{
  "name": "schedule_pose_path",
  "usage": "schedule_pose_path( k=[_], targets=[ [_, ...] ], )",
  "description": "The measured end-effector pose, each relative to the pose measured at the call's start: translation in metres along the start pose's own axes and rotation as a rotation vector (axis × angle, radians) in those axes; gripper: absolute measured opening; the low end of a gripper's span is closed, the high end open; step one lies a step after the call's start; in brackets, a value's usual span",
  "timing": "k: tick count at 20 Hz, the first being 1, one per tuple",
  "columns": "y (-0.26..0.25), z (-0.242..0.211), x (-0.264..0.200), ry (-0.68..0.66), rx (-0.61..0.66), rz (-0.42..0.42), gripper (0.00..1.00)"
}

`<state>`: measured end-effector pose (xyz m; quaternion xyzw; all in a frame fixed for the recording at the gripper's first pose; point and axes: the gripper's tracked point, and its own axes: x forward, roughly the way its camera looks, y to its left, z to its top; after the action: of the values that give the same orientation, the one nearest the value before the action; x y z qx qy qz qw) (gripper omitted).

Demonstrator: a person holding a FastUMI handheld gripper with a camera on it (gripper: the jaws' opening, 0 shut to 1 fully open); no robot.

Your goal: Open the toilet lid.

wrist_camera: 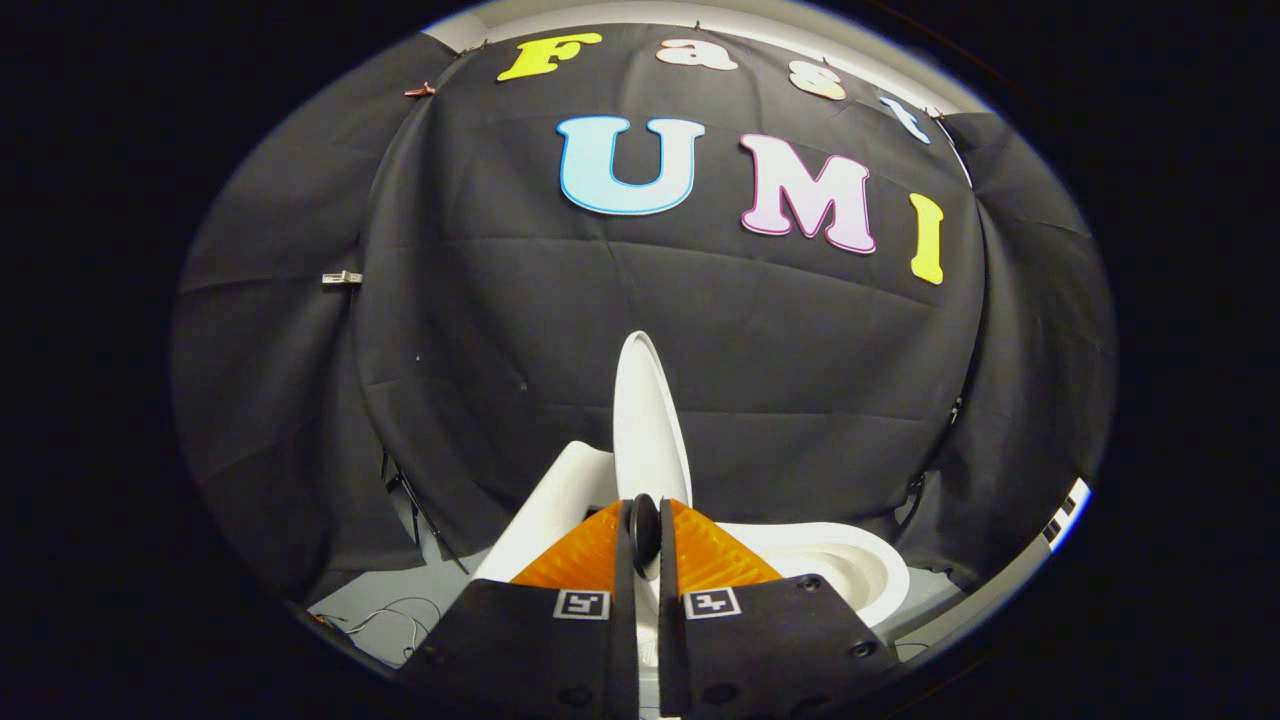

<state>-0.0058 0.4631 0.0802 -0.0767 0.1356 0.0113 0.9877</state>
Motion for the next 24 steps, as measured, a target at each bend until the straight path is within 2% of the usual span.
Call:
schedule_pose_path(
  k=[1,4,5,9,15,18,20,24],
  targets=[
    [0.001,-0.001,0.001,0.007,0.008,0.015,0.13],
    [0.002,0.0,-0.001,0.012,0.021,0.047,0.31],
    [0.001,0.002,-0.001,0.01,0.015,0.051,0.33],
    [-0.012,-0.001,-0.001,0.01,0.005,0.06,1.0],
    [-0.026,0.009,-0.012,-0.008,0.055,0.141,0.99],
    [-0.034,0.014,-0.025,-0.015,0.083,0.216,0.99],
    [-0.047,0.018,-0.035,-0.022,0.091,0.251,0.99],
    [-0.095,0.026,-0.047,-0.059,0.11,0.27,1.0]
  ],
)
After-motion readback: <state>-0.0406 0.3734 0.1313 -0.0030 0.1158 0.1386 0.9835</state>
